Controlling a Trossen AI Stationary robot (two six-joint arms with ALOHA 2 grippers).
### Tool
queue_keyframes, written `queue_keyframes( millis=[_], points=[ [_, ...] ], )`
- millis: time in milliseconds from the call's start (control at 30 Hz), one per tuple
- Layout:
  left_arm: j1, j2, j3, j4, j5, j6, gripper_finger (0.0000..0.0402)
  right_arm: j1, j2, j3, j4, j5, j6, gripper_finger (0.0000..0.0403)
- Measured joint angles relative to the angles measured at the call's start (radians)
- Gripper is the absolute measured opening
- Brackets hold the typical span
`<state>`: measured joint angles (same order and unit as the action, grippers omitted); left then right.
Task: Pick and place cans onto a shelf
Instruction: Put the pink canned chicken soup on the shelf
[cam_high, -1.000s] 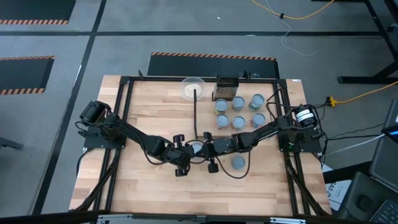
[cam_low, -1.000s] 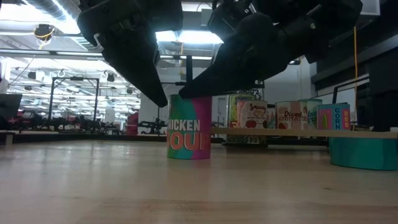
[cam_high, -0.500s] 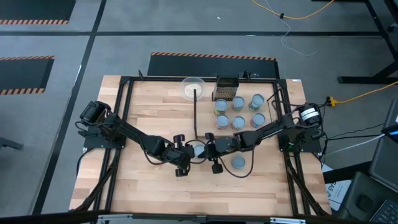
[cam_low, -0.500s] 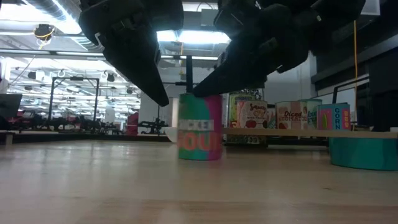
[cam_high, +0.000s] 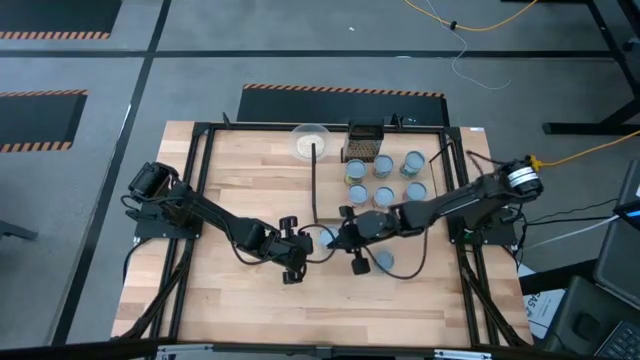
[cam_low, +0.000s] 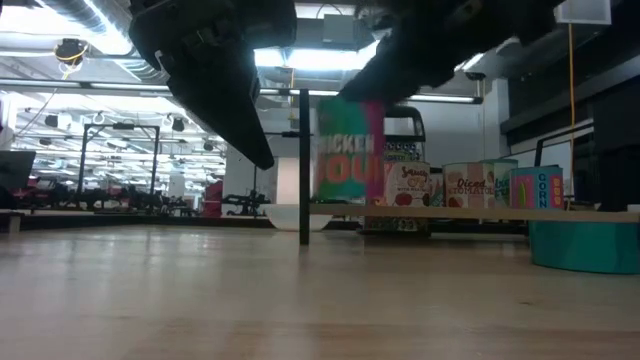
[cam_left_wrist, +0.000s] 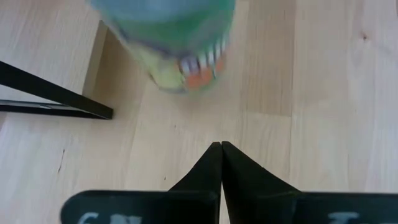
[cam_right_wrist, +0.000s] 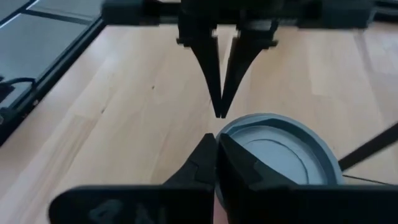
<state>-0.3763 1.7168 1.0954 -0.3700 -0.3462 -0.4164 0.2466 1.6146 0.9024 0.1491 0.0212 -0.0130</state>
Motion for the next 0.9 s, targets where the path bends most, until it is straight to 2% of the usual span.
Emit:
queue_keyframes(
  millis=[333,600,767,900],
  points=[
    [0.0,0.0,0.0,0.006,0.0,0.0,0.0,-0.053,-0.25,0.001,-0.189,-0.013,-0.112,0.001],
    [0.0,0.0,0.0,0.009,0.0,0.0,0.0,-0.235,-0.4,0.002,-0.194,-0.265,-0.197,0.0011],
    [0.0,0.0,0.0,0.009,0.0,0.0,0.0,-0.369,-0.403,0.002,-0.187,-0.419,-0.212,0.0011],
    [0.0,0.0,0.0,0.015,0.0,0.005,0.0,-0.455,-0.379,0.003,-0.177,-0.491,-0.258,0.0011]
  ],
)
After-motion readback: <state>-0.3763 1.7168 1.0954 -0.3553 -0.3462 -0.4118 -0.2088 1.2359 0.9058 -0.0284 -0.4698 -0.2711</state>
